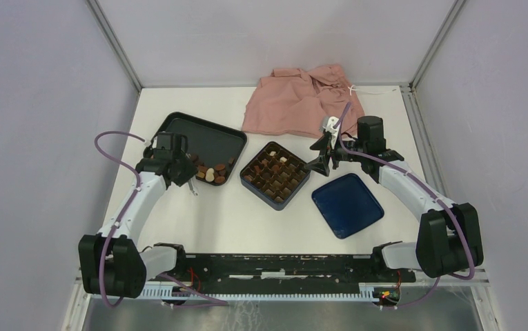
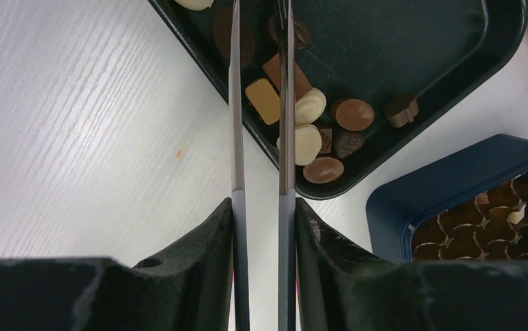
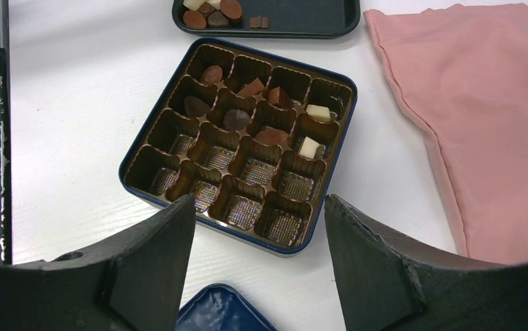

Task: Pack the chocolate
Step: Pick up the fake chocolate from the plate.

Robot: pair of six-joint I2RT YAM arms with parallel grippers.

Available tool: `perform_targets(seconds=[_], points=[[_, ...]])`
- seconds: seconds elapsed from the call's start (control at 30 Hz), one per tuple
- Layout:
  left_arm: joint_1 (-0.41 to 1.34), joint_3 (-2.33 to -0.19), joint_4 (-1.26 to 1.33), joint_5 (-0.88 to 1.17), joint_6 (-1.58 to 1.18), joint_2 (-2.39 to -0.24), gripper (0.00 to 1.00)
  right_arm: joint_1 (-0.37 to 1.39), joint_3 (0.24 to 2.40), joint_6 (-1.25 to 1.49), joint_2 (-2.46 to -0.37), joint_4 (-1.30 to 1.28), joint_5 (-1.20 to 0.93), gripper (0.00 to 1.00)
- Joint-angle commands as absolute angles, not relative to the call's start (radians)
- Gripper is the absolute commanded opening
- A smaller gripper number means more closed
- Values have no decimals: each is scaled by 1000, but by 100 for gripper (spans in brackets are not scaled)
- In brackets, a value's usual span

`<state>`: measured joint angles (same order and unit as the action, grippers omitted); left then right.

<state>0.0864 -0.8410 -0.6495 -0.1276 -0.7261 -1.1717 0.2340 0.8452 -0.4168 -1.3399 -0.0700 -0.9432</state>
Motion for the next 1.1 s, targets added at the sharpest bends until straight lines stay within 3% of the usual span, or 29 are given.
perform_targets(seconds=[0.0, 1.07], points=[[84, -900, -595, -123, -776, -1135, 40, 238, 885, -425, -1312, -55, -966, 74], [83, -893, -565, -154, -822, -1212, 43, 238, 887, -430, -1308, -58, -973, 74]])
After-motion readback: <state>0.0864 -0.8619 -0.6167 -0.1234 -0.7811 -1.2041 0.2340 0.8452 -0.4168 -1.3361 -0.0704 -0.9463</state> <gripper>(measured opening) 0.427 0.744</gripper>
